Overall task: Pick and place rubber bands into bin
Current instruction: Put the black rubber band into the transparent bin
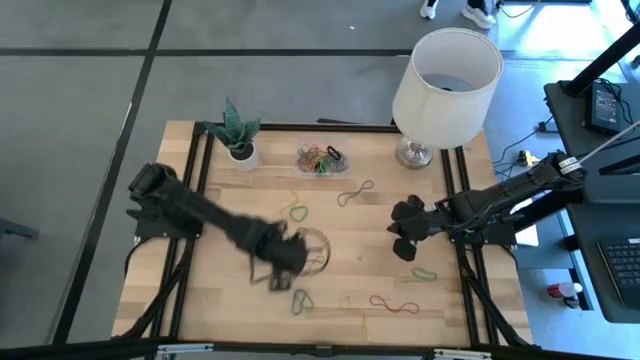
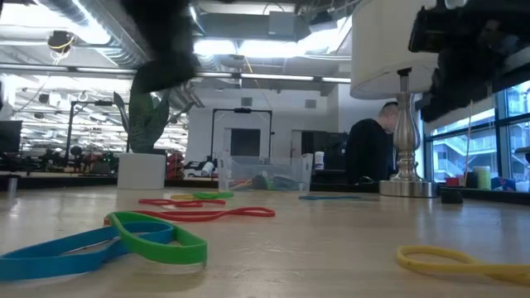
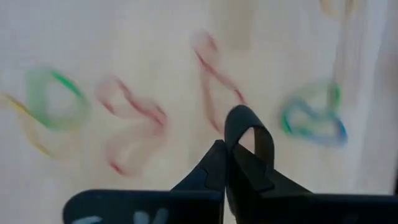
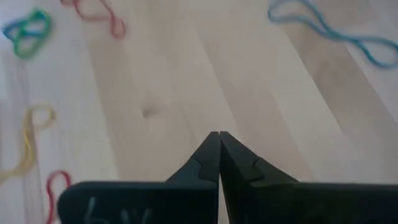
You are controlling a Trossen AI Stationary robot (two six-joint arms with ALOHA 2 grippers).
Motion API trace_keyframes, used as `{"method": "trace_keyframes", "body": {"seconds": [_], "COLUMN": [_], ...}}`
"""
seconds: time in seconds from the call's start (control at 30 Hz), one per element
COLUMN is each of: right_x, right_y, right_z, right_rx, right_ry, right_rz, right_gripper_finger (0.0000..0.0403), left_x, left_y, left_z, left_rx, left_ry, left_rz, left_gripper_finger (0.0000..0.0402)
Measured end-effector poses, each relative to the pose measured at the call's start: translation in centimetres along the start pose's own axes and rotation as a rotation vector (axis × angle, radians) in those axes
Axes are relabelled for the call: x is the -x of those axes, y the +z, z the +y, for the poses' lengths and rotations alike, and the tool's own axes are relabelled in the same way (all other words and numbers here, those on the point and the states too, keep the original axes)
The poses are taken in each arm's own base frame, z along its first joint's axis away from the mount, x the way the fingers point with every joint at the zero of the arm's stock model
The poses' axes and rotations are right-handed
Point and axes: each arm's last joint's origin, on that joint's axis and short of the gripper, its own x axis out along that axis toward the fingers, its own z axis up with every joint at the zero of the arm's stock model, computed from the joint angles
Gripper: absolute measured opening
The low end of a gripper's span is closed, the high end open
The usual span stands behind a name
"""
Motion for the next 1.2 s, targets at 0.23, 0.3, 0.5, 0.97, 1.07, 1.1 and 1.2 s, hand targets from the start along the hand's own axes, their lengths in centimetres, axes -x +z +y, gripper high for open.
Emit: {"method": "trace_keyframes", "body": {"seconds": [0.23, 0.3, 0.5, 0.97, 1.07, 1.1, 1.2], "right_x": [0.0, 0.0, 0.0, 0.0, -0.1, -0.2, -0.2], "right_y": [0.7, 0.8, 0.8, 1.5, 1.7, 1.8, 2.0], "right_z": [0.3, 0.3, 0.3, -0.6, -1.0, -1.1, -1.4], "right_rx": [-0.034, -0.071, -0.115, -0.375, -0.426, -0.446, -0.483], "right_ry": [0.000, -0.006, -0.009, -0.133, -0.146, -0.148, -0.157], "right_rz": [-0.102, -0.110, -0.119, -0.250, -0.259, -0.262, -0.269], "right_gripper_finger": [0.0007, 0.0007, 0.0007, 0.0007, 0.0007, 0.0007, 0.0007], "left_x": [3.0, 3.5, 2.8, -6.9, -7.7, -8.0, -8.2], "left_y": [6.6, 8.0, 9.2, 8.0, 8.0, 8.0, 7.9], "left_z": [9.5, 12.5, 21.5, 31.9, 32.1, 32.2, 32.2], "left_rx": [-0.092, -0.097, -0.105, -0.089, -0.087, -0.086, -0.085], "left_ry": [0.056, 0.096, 0.198, 0.242, 0.259, 0.256, 0.260], "left_rz": [-0.187, -0.257, -0.277, -0.037, -0.021, -0.009, 0.003], "left_gripper_finger": [0.0002, 0.0002, 0.0002, 0.0007, 0.0022, 0.0029, 0.0053]}}
